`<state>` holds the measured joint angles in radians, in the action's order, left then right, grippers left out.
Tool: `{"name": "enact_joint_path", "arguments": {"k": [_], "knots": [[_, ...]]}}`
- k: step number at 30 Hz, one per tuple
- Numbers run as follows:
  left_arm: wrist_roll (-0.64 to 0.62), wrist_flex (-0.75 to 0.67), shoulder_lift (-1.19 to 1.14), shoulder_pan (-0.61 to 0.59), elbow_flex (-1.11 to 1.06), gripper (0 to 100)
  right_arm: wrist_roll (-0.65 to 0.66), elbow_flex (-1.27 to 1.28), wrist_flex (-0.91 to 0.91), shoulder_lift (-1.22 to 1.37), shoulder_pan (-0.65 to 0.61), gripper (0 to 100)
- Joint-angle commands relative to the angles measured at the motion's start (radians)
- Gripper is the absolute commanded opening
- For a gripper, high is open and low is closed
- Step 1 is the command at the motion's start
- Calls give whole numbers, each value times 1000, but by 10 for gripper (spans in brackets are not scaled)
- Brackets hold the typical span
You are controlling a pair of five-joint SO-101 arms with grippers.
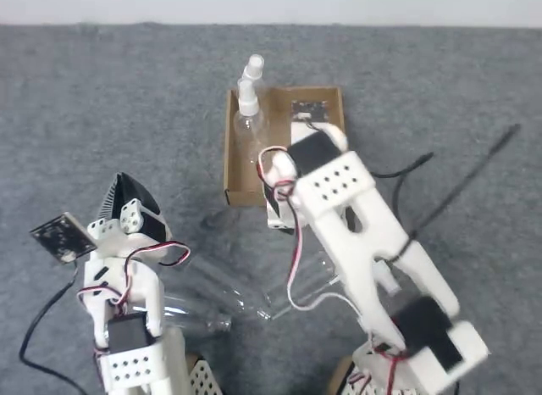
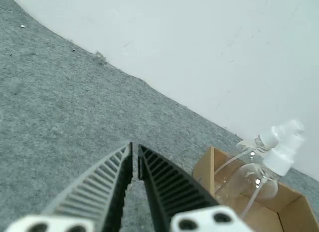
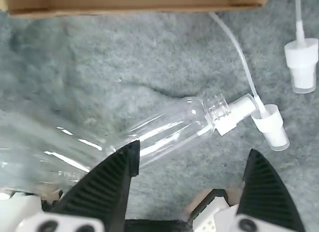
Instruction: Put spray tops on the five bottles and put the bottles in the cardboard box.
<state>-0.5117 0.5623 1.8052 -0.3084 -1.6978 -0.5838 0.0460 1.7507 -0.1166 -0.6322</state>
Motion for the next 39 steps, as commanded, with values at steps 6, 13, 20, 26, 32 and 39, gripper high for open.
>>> {"name": "enact_joint_path", "arguments": {"k": [6,13,20,26,32,39], "knots": [[9,-26,18,-5,13,15,-17,127,35,-145,16,286],[9,-26,17,-3,13,15,-126,250,-73,-145,15,286],[9,-25,17,-3,13,15,-167,391,-292,-145,12,286],[9,-25,17,-3,13,15,-241,493,-438,-145,10,285],[9,-25,17,-3,13,15,-252,568,-533,-145,8,285],[9,-25,17,-3,13,15,-299,678,-685,-145,8,284]]}}
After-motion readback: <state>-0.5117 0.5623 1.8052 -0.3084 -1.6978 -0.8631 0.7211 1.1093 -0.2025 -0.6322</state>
